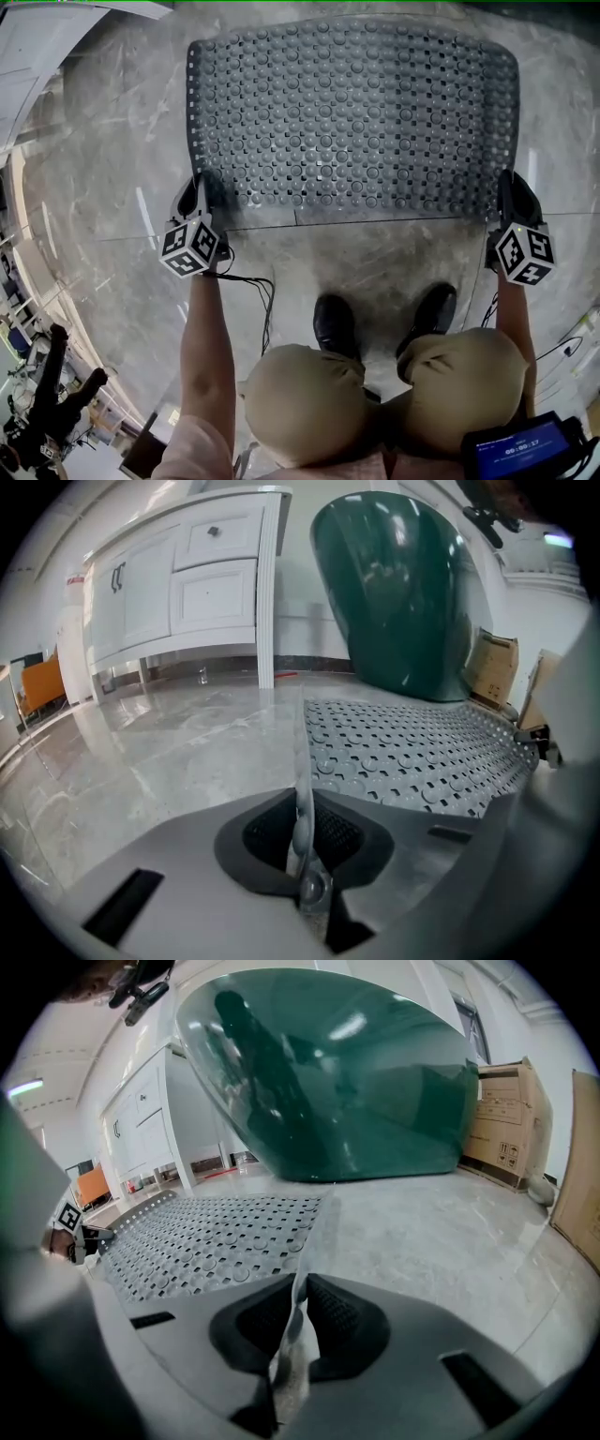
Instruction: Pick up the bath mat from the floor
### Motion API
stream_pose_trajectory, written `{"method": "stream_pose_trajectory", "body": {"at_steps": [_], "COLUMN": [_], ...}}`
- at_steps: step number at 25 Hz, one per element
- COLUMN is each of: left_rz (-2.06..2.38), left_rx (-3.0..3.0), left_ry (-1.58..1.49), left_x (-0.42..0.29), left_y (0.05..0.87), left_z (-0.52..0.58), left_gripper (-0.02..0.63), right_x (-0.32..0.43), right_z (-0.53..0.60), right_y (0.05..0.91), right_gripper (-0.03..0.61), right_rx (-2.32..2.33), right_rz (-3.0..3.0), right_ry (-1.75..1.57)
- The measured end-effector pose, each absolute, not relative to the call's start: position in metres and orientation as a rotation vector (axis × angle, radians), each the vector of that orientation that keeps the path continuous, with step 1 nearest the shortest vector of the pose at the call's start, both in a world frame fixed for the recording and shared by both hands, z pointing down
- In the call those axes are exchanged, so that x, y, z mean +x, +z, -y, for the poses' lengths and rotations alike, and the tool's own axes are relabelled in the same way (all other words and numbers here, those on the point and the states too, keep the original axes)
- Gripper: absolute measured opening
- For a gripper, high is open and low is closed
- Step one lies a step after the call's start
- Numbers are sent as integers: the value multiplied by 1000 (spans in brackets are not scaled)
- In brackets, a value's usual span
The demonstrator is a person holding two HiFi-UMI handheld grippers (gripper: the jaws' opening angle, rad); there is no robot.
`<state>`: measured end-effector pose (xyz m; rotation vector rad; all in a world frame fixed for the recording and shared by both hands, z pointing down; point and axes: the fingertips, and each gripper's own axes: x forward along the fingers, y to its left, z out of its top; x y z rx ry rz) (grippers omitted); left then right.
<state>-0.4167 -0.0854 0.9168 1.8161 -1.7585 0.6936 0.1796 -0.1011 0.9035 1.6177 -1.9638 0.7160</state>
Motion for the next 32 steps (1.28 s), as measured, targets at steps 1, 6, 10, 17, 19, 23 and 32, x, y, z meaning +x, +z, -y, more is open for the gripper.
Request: {"method": "stream_pose_trajectory", "body": {"at_steps": [1,6,10,17,19,23,32], "left_rz": [1755,1753,1751,1729,1726,1718,1659], "left_rx": [1824,1842,1859,1899,1907,1931,2003], "left_ry": [702,676,674,675,664,640,608], "left_x": [-415,-410,-405,-394,-391,-383,-360], "left_y": [915,906,898,885,881,871,844], "left_z": [85,86,87,87,87,90,92], "left_gripper": [40,38,37,37,37,37,37], "right_x": [179,178,178,174,173,169,155], "right_z": [101,103,104,104,104,106,107], "right_y": [903,898,894,887,884,877,855], "right_gripper": [41,37,37,35,34,34,32], "right_rx": [1619,1626,1625,1638,1638,1637,1635], "right_rz": [1963,1961,1959,1965,1968,1977,2006], "right_ry": [717,711,699,699,696,688,685]}}
